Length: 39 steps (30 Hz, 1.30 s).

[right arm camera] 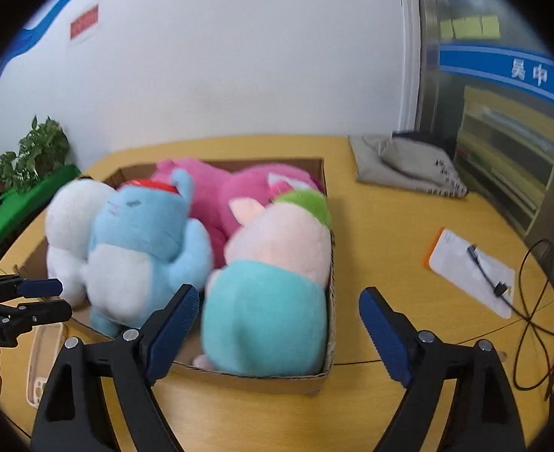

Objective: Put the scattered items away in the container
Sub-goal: 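Raise both grippers out of the box and back away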

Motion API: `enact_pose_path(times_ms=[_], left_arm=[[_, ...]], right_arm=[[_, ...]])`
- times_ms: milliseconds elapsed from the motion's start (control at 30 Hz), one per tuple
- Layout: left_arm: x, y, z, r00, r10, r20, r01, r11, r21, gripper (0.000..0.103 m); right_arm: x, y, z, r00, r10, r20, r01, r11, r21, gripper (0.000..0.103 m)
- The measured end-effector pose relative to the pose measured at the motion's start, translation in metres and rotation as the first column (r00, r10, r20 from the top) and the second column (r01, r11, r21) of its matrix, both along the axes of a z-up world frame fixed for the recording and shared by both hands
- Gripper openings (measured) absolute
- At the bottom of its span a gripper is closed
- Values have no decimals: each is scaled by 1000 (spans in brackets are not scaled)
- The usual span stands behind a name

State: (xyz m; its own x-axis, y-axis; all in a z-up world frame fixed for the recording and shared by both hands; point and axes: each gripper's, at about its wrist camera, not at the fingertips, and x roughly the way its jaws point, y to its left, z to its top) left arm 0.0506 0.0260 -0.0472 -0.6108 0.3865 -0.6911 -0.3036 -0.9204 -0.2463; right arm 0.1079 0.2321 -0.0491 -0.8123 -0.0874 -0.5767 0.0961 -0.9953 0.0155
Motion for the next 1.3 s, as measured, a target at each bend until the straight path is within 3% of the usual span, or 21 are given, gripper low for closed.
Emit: enact_pose_path(times_ms=[100, 200, 400, 633, 733, 867, 933, 967, 1100, 1300], left_arm=[[-7, -26, 2, 998, 66, 7, -66, 998, -14, 94], [-29, -44, -24, 990, 85, 111, -81, 996, -35, 90], [-27, -39, -34, 993, 79, 92, -69, 991, -114, 89], [-20, -34, -34, 994, 64, 88, -54, 993, -105, 90], [-21, -42, -30, 992, 91, 85, -85, 994, -67, 90], [-2, -53, -6, 978, 208, -9, -208, 976, -66, 91], [16, -55, 12, 965, 251, -73, -255, 966, -52, 96], [25, -55, 20, 958, 266, -103, -272, 961, -42, 103], [62, -49, 44, 939, 284, -194, -296, 955, -32, 103], [96, -38, 42, 952, 244, -186, -256, 966, -42, 103]], right_arm=[[17, -19, 7, 998, 59, 5, -59, 998, 4, 87], [21, -38, 4, 996, 91, 22, -92, 996, 21, 87], [10, -58, -23, 993, 86, 81, -88, 996, 25, 87], [15, -55, -30, 993, 70, 91, -68, 998, -18, 87], [23, -54, -23, 996, 58, 70, -56, 998, -34, 87], [38, -56, -11, 998, 50, 35, -50, 999, -2, 87], [45, -55, -6, 999, 32, 17, -33, 999, 18, 87], [48, -54, -4, 1000, 17, 8, -18, 999, 27, 87], [57, -50, 1, 999, -34, -15, 35, 999, 40, 87], [72, -49, 7, 998, -60, -31, 61, 997, 56, 87]])
